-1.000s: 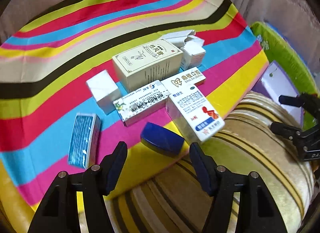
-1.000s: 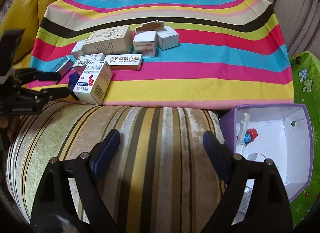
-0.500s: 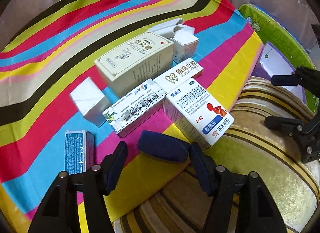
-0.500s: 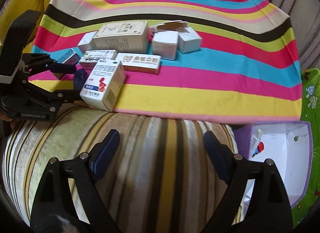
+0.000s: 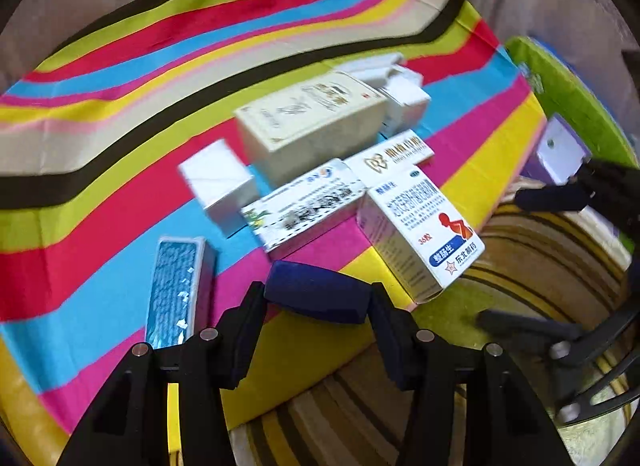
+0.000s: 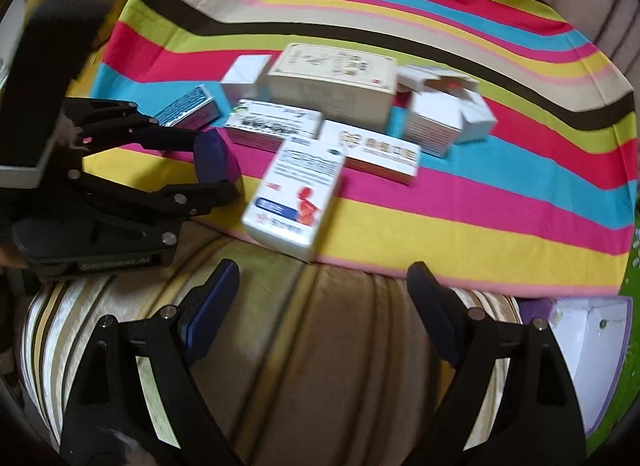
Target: Organize rigid objects
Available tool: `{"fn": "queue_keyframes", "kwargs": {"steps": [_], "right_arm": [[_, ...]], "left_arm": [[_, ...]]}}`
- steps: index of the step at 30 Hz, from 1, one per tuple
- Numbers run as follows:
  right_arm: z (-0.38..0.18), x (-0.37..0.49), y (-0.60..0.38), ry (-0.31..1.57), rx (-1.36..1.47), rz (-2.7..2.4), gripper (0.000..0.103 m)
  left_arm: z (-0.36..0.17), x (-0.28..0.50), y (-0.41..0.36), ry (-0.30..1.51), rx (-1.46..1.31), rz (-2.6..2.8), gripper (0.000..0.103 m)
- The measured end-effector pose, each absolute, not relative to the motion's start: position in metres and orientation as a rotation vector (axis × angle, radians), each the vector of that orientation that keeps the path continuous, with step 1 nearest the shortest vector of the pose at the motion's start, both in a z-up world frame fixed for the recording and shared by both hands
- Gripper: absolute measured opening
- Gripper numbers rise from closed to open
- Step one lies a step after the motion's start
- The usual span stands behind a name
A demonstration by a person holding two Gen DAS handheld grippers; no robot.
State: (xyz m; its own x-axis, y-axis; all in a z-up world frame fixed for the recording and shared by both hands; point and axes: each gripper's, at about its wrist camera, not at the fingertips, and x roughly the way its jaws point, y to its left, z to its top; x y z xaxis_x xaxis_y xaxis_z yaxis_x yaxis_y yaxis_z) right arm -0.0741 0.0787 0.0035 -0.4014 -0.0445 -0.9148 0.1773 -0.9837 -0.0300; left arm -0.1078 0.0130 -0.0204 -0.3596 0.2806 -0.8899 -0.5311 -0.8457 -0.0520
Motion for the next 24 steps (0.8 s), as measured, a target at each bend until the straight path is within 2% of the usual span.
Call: {"fn": "queue_keyframes", "kwargs": {"steps": [11, 20, 22, 24], "right_arm": [[-0.015, -0.107, 0.081, 0.089, 1.740, -2.497, 0.088], [-0.010, -0.119, 0.087, 0.057, 1.685, -2.563, 0.088], [-0.011, -0.118, 0.091, 0.053, 1.678, -2.568, 0.082], [-0.014, -0.119, 0.090, 0.053, 1.688, -2.551, 0.066]], "left_arm": [[-0.014, -0.100, -0.009, 0.232, -1.388, 2.286, 0.052], [-0.012, -0.103, -0.019, 0.138, -1.388, 2.328, 0.052], [-0.011, -0.100, -0.022, 0.134, -1.387, 2.336, 0.052], [-0.013, -0.101, -0.017, 0.139, -1.389, 2.342, 0.052]]}}
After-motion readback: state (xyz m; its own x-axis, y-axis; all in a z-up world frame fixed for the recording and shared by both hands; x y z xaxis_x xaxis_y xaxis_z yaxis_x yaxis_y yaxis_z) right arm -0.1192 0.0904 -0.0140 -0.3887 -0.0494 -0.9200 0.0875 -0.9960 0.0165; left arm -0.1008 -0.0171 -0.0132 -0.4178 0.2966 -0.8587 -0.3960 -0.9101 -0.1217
